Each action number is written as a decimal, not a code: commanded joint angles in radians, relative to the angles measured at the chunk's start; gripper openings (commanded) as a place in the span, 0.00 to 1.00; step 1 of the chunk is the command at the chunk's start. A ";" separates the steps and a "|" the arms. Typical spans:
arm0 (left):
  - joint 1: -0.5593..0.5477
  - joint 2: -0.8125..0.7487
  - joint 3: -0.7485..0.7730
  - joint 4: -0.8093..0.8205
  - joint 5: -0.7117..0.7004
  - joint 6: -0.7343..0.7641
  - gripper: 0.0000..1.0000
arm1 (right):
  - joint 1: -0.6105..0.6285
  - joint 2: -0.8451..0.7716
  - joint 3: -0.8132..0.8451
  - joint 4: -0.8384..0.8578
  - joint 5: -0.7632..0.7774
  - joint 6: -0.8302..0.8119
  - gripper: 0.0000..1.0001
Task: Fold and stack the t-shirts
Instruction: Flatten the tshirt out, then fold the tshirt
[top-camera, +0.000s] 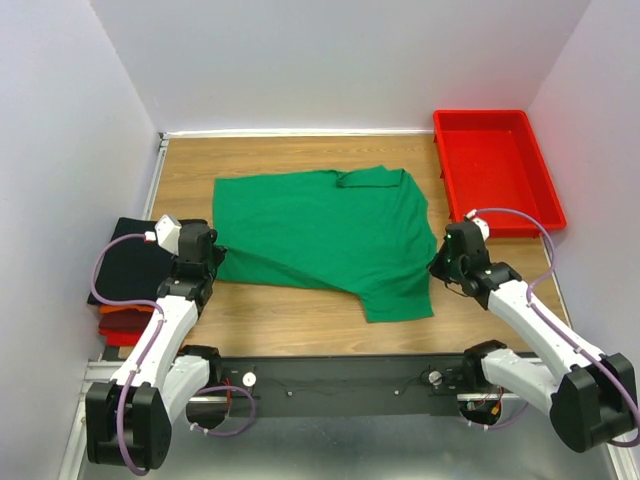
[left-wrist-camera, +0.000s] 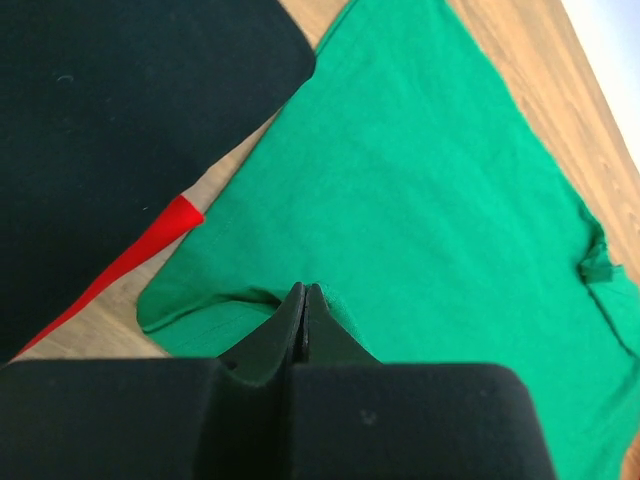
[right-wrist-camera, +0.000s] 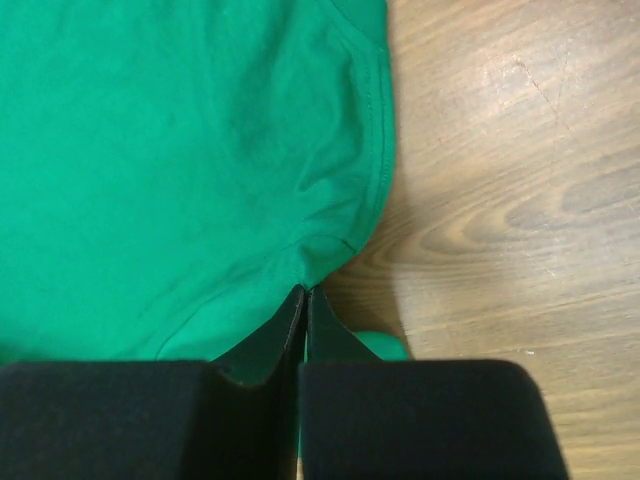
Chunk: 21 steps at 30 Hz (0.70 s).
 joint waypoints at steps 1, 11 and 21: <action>0.008 0.005 -0.003 -0.007 -0.047 -0.011 0.00 | -0.004 0.045 0.070 -0.056 0.004 0.011 0.08; 0.009 0.122 0.063 0.000 -0.056 -0.019 0.00 | -0.006 0.311 0.314 0.025 0.106 -0.050 0.06; 0.029 0.183 0.115 -0.013 -0.092 -0.023 0.00 | -0.035 0.513 0.426 0.099 0.069 -0.066 0.04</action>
